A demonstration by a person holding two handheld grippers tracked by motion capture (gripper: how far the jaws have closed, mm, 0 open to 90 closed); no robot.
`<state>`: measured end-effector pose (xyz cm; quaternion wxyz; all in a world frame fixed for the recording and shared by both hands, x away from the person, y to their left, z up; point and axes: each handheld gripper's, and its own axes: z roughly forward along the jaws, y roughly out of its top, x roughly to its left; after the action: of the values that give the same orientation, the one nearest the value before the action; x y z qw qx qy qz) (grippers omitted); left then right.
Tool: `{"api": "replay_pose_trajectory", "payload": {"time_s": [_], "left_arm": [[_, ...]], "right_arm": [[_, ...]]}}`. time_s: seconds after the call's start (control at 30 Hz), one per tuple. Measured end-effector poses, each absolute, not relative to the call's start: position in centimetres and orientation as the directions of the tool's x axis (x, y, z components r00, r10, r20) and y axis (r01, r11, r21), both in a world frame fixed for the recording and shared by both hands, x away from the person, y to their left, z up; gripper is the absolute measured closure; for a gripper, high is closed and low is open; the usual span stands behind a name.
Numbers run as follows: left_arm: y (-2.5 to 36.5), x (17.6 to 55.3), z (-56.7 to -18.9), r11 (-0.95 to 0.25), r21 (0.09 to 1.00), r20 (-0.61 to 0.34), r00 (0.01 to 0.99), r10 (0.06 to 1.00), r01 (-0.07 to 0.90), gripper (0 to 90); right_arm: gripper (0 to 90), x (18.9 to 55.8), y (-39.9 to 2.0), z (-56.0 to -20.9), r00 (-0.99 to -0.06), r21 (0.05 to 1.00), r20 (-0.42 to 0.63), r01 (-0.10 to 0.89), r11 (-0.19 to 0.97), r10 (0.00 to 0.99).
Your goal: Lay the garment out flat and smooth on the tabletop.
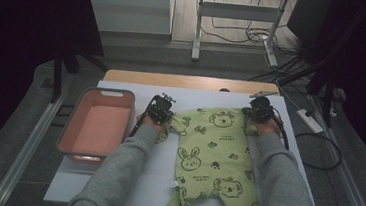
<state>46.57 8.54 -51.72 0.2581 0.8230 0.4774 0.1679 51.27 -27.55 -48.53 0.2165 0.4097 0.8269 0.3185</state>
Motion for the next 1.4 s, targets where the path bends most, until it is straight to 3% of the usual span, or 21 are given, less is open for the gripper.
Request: {"api": "replay_pose_trajectory", "payload": {"time_s": [0.23, 0.4, 0.47, 0.57, 0.7, 0.9, 1.17, 1.4], "left_arm": [[8.3, 47.9, -51.7, -0.382, 0.580, 0.060, 0.430, 0.901, 0.720, 89.3], [7.9, 48.0, -51.8, -0.401, 0.578, 0.078, 0.441, 0.894, 0.711, 88.2], [7.8, 47.7, -51.7, -0.395, 0.591, 0.073, 0.441, 0.895, 0.703, 82.6], [7.7, 46.8, -50.5, -0.388, 0.616, 0.035, 0.468, 0.883, 0.686, 63.5], [7.5, 45.1, -48.6, -0.403, 0.644, 0.007, 0.522, 0.853, 0.651, 52.8], [7.4, 41.6, -47.6, -0.433, 0.652, -0.087, 0.628, 0.773, 0.623, 48.8], [6.3, 36.7, -48.5, -0.514, 0.636, -0.125, 0.735, 0.667, 0.575, 41.4], [6.0, 34.8, -50.0, -0.558, 0.582, -0.118, 0.740, 0.662, 0.592, 37.6]], "right_arm": [[89.0, 52.5, -26.9, -48.5, -0.546, 0.720, -0.106, 0.535, 0.443, 0.831], [87.7, 53.0, -26.7, -49.2, -0.535, 0.703, -0.102, 0.558, 0.441, 0.839], [77.9, 52.8, -26.6, -49.4, -0.534, 0.704, -0.103, 0.557, 0.441, 0.839], [64.0, 52.1, -26.8, -48.8, -0.533, 0.723, -0.071, 0.554, 0.412, 0.843], [56.8, 50.3, -26.8, -47.1, -0.560, 0.740, -0.069, 0.526, 0.419, 0.826], [51.3, 45.7, -26.5, -46.0, -0.625, 0.726, -0.057, 0.510, 0.462, 0.779], [43.5, 39.1, -26.6, -47.5, -0.669, 0.661, 0.012, 0.563, 0.496, 0.743], [38.4, 35.3, -27.5, -48.8, -0.647, 0.624, 0.045, 0.613, 0.485, 0.761]]}}
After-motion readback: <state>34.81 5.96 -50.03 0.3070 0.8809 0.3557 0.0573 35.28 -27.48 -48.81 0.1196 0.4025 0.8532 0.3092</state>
